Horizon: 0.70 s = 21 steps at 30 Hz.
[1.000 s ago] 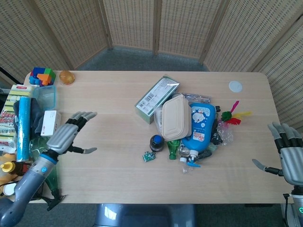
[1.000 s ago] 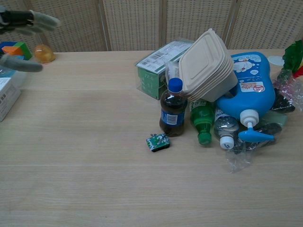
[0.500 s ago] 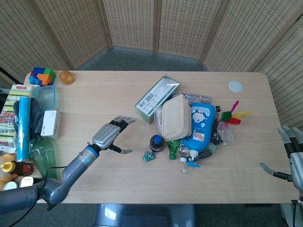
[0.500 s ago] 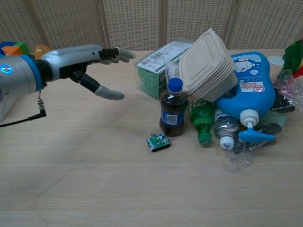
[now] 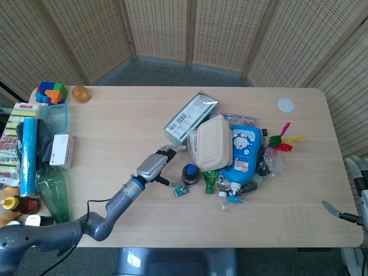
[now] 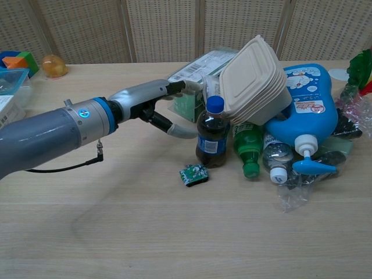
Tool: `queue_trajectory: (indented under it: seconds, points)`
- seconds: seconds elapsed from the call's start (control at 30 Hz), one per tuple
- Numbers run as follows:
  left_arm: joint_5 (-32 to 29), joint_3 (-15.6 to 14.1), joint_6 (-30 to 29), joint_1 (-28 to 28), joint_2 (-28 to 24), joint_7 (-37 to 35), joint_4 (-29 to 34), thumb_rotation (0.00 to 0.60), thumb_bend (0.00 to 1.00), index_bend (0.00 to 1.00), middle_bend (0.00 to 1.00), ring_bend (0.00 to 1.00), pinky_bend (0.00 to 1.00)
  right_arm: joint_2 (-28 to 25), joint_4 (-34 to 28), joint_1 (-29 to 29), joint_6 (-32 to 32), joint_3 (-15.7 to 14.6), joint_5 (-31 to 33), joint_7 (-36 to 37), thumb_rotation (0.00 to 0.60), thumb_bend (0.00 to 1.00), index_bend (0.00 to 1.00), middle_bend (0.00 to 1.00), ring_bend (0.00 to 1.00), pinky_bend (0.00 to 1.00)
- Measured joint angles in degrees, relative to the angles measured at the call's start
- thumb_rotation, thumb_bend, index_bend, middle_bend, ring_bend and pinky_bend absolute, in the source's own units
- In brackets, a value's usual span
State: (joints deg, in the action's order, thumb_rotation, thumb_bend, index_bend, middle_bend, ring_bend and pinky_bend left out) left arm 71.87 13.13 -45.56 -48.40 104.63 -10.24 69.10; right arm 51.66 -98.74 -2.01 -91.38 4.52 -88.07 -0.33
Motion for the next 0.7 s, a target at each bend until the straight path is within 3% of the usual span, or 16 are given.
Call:
queue_trajectory:
  seconds: [0.4,0.57,0.7]
  points:
    - [3.0,0.4,1.8,-3.6,7.2,-8.0,-9.6,0.474,0.06,0.00,0.00,0.00,0.00,-0.2,0.2,0.6,-0.2,0.1,0.3,0.8,0.389,0.15,0.00,0.00,0.00,0.00]
    - [4.2,0.3,2.3,-4.8,9.5,-11.0,-12.9,0.547,0.25,0.11,0.00,0.00,0.00,-0.5,0.2,1.0,-0.5,0.1,0.3,1.3,0.390,0.15,0.00,0.00,0.00,0.00]
    - [5.2,0.4,1.3,-5.2,11.2,-13.5,-15.1,0.600,0.39,0.24,0.04,0.10,0.07,-0.6,0.2,1.2,-0.6,0.1,0.4,1.5,0.390,0.15,0.00,0.00,0.00,0.00]
